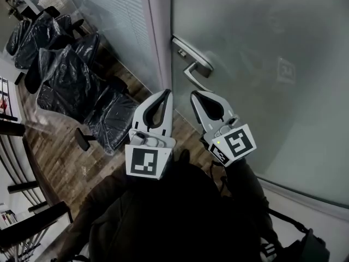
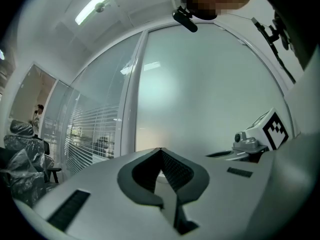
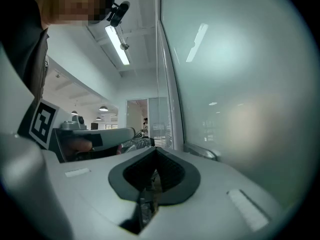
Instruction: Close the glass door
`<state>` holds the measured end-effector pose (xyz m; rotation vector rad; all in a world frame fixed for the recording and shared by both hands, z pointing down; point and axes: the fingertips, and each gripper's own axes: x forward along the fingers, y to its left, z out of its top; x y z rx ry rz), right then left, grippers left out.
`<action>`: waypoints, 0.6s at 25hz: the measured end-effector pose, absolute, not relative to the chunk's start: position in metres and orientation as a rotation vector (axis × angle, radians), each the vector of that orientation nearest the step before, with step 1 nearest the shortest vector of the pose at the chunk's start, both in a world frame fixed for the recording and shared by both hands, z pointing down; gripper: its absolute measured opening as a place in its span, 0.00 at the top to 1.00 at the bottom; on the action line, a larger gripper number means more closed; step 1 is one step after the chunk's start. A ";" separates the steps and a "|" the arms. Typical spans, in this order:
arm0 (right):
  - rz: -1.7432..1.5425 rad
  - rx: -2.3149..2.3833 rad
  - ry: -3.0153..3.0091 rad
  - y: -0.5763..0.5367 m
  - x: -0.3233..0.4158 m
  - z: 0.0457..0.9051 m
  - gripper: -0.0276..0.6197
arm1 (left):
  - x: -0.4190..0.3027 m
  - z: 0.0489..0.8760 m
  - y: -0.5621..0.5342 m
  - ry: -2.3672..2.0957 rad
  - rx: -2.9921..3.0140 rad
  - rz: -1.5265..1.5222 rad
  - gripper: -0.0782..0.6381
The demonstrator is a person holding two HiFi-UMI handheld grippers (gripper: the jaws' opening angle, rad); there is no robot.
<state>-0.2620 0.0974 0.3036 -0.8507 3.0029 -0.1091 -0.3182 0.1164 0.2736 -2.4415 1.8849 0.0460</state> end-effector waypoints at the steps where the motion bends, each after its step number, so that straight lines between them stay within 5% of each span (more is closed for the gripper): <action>1: -0.110 -0.856 2.999 0.098 -0.260 0.303 0.95 | -0.316 0.273 0.115 1.885 -2.447 0.051 0.90; 15: -0.082 -0.959 2.930 0.091 -0.231 0.283 0.95 | -0.283 0.276 0.103 1.807 -2.528 0.037 0.90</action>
